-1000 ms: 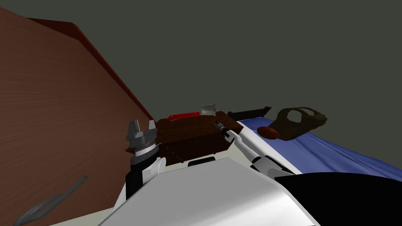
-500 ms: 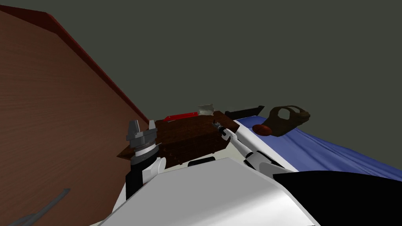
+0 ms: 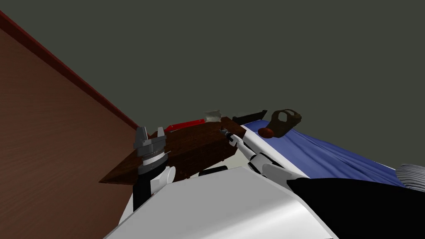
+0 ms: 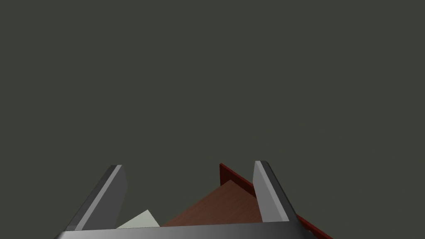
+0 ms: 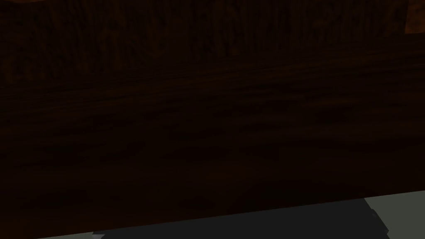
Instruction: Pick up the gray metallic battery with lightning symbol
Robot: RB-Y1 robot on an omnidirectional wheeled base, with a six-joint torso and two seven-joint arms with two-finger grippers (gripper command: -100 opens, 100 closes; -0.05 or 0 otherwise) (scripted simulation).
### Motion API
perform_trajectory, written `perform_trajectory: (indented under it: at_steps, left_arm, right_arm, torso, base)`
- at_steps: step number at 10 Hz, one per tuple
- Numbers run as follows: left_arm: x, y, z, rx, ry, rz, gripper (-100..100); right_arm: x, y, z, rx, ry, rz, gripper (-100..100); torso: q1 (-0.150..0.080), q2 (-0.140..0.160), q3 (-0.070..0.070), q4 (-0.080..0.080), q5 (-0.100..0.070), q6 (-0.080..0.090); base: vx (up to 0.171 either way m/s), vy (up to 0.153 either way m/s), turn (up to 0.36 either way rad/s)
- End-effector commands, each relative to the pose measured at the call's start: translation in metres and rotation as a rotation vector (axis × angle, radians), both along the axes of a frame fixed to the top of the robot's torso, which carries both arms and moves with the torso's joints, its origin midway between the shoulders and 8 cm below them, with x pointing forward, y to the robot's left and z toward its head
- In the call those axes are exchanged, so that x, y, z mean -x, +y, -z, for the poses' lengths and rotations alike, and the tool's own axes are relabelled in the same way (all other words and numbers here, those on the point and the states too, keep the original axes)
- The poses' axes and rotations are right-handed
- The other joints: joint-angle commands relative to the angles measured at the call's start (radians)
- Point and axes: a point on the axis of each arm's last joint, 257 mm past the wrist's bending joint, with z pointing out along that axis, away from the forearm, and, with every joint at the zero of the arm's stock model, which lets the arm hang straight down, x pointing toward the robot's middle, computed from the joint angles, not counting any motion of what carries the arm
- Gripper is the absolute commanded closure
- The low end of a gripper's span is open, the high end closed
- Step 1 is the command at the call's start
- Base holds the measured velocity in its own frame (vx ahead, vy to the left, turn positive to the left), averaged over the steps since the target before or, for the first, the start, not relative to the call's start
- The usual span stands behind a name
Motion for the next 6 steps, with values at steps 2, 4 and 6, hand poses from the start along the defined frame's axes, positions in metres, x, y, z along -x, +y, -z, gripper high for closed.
perform_trajectory:
  at_steps: [2,4,6]
  left_arm:
    - [0.000,0.000,0.000,0.000,0.000,0.000,0]
    - [0.000,0.000,0.000,0.000,0.000,0.000,0]
    - [0.000,0.000,0.000,0.000,0.000,0.000,0]
  right_arm:
    - [-0.010,0.044,0.000,0.000,-0.001,-0.065,-100]
    - [-0.020,0.041,-0.003,0.013,0.003,-0.059,-100]
    - [-0.028,0.082,-0.003,0.025,0.009,-0.121,-100]
  torso:
    - [0.000,0.000,0.000,0.000,0.000,0.000]
    - [-0.001,0.000,0.000,0.000,0.000,0.001]
    - [-0.001,0.000,0.000,0.000,0.000,0.002]
  base:
    - [0.001,-0.015,-0.166]
    - [-0.002,-0.012,-0.089]
    - [0.000,-0.023,-0.263]
